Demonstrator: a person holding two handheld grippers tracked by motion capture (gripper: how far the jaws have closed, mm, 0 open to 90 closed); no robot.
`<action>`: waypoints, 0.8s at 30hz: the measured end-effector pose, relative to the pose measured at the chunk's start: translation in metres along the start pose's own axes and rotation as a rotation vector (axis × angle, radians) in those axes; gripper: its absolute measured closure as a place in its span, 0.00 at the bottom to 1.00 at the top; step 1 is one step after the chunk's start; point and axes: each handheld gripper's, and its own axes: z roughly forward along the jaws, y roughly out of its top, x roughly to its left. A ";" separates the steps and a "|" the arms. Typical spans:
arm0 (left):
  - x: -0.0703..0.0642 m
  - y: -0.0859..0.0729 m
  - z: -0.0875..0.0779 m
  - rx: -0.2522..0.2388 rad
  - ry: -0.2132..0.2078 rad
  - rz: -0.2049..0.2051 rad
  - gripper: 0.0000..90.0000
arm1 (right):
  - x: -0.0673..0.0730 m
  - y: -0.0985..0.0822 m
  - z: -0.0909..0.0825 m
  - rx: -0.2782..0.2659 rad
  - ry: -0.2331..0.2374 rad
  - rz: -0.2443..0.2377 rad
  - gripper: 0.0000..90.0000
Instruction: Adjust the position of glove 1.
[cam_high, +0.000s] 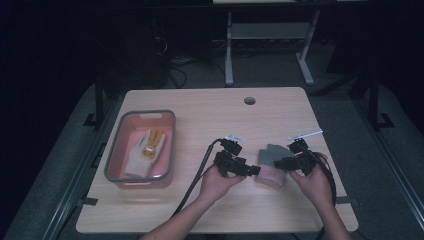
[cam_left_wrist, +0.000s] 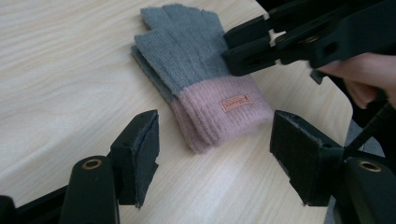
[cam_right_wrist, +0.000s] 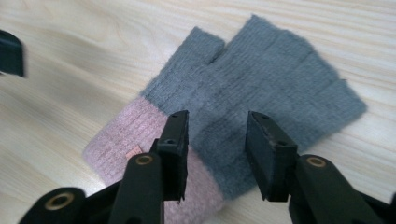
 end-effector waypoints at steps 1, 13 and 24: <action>0.001 0.001 0.002 -0.001 0.001 -0.007 0.37 | -0.002 -0.001 -0.002 -0.014 0.006 0.006 0.64; 0.006 0.005 0.030 0.027 -0.016 -0.066 0.40 | -0.014 -0.016 -0.004 -0.042 0.036 0.084 0.53; 0.009 0.007 0.057 0.059 -0.019 -0.111 0.43 | -0.025 -0.029 0.000 -0.060 0.093 0.157 0.50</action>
